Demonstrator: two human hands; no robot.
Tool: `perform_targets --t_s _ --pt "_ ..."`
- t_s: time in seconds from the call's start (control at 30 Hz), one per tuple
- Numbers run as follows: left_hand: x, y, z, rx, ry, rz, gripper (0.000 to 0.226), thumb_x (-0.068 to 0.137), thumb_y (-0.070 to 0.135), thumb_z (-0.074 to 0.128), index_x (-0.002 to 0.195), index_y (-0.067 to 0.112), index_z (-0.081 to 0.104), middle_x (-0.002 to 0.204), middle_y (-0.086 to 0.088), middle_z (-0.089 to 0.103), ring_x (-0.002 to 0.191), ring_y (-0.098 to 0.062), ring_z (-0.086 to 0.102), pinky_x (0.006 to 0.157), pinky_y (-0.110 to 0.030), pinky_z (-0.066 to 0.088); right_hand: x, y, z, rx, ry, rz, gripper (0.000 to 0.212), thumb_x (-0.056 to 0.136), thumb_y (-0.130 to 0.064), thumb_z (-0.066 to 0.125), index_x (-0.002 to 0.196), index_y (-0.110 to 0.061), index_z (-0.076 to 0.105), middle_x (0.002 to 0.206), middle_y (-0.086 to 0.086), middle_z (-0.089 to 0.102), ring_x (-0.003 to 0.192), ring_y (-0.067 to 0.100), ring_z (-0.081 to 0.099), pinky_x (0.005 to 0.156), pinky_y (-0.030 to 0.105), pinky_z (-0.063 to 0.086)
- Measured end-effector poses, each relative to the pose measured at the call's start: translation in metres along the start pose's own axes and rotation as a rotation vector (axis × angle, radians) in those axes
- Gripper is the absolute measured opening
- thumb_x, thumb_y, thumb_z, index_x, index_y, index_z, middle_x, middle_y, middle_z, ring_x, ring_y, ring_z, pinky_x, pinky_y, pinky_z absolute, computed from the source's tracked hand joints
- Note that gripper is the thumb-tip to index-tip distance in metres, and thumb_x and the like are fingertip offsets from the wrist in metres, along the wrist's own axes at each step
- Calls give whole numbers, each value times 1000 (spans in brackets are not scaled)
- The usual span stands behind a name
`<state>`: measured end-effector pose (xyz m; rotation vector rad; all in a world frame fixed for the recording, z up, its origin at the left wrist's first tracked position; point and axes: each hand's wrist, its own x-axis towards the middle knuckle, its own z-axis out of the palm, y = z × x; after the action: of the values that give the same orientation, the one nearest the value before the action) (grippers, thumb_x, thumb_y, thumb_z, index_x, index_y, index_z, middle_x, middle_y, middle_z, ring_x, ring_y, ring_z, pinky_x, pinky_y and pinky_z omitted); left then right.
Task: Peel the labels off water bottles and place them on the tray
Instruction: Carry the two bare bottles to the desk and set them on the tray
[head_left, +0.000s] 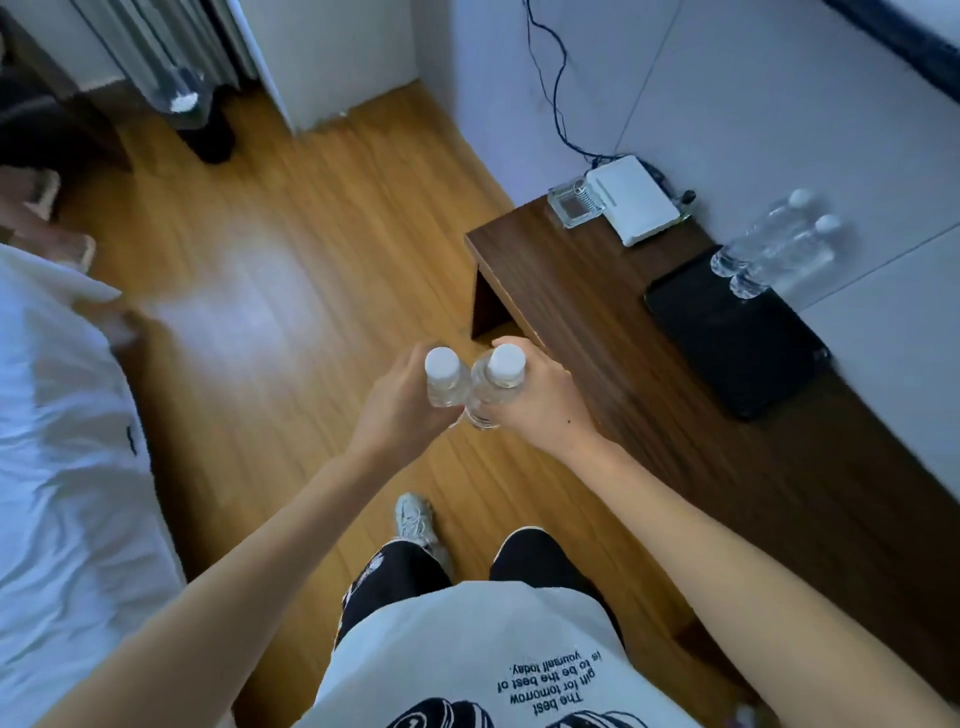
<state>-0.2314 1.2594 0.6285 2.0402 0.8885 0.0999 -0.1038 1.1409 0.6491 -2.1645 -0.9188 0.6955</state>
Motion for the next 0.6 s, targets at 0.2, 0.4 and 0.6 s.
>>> perform_targets --t_s 0.2,0.4,0.6 --pt "75 34 -12 114 -179 186 48 63 54 58 105 36 44 102 8 54 93 -23 59 77 -49 52 34 5 -21 51 174 136 58 72 -32 80 121 -19 52 115 -2 64 106 20 61 87 36 51" --pt "125 93 40 206 -357 333 54 67 43 65 115 23 50 108 7 55 98 -20 56 83 -44 49 35 62 -62 109 362 301 69 66 -31 84 126 -19 52 123 -2 62 112 20 59 90 28 45" --pt "162 144 127 280 -486 455 55 73 25 75 121 18 49 119 -2 57 105 -26 56 83 -41 48 26 130 -106 153 548 461 67 66 -29 84 125 -22 53 124 -2 62 114 20 59 90 33 49"
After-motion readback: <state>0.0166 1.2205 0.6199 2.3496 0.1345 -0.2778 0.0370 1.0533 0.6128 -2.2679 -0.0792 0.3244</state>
